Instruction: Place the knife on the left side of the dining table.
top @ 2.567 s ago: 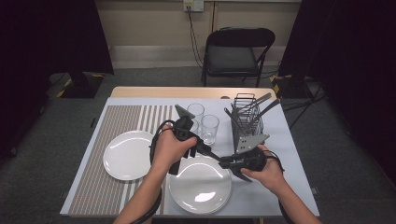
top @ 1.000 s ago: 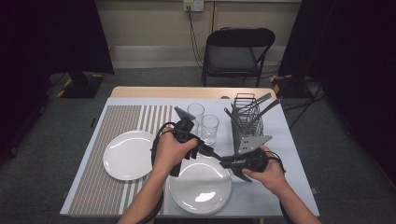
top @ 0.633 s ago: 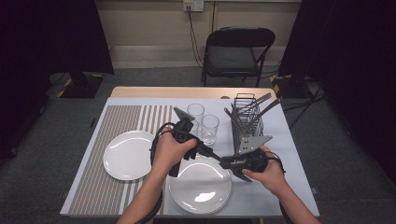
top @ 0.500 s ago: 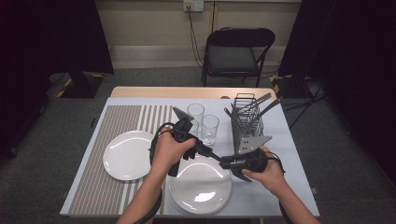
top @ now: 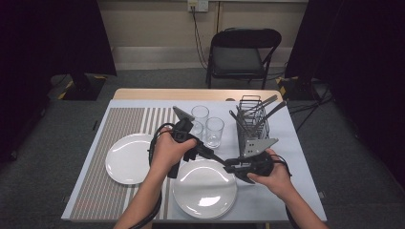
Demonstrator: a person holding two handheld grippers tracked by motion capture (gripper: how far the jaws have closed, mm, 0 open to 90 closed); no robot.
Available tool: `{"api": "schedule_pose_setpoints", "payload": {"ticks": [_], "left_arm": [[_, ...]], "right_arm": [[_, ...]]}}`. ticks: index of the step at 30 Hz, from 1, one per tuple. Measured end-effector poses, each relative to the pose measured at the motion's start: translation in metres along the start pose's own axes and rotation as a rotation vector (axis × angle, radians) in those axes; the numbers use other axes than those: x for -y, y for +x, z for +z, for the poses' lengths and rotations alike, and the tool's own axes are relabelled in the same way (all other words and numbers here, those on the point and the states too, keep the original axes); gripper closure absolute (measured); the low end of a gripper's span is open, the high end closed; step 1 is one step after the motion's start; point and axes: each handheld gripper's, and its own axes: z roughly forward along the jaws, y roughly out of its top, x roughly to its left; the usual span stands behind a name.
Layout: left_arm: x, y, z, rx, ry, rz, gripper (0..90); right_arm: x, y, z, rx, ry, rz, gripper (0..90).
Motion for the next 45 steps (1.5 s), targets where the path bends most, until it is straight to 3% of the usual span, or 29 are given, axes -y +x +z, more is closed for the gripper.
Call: {"api": "schedule_pose_setpoints", "payload": {"ticks": [3, 10, 15, 18, 20, 24, 30, 36, 37, 45], "left_arm": [[0.0, 0.002, -0.009, 0.016, -0.011, -0.006, 83.8], [0.001, 0.006, -0.03, 0.014, -0.028, -0.015, 83.8], [0.002, 0.012, -0.046, 0.018, -0.043, -0.023, 83.8], [0.002, 0.014, -0.055, 0.017, -0.053, -0.031, 83.8], [0.003, 0.015, -0.059, 0.019, -0.065, -0.039, 83.8], [0.004, 0.018, -0.067, 0.012, -0.065, -0.036, 83.8], [0.007, 0.021, -0.076, 0.027, -0.083, -0.042, 83.8], [0.01, 0.024, -0.087, 0.017, -0.093, -0.043, 83.8], [0.011, 0.024, -0.088, 0.022, -0.1, -0.059, 83.8], [0.012, 0.027, -0.099, 0.016, -0.113, -0.049, 83.8]], "right_arm": [[0.004, -0.002, -0.004, -0.016, -0.024, 0.036, 59.1], [0.012, -0.002, -0.018, -0.018, -0.063, 0.037, 35.6], [0.028, -0.003, -0.026, 0.002, -0.073, 0.06, 28.3], [0.037, -0.006, -0.028, -0.001, -0.087, 0.102, 23.2], [0.044, -0.008, -0.029, 0.002, -0.077, 0.091, 19.3], [0.053, -0.011, -0.031, 0.013, -0.083, 0.107, 19.0], [0.068, -0.013, -0.027, 0.059, -0.015, 0.103, 19.1], [0.081, -0.018, -0.026, 0.069, 0.013, 0.138, 19.1], [0.082, -0.018, -0.026, 0.075, 0.022, 0.13, 19.1], [0.093, -0.02, -0.024, 0.116, 0.075, 0.115, 19.0]]}}
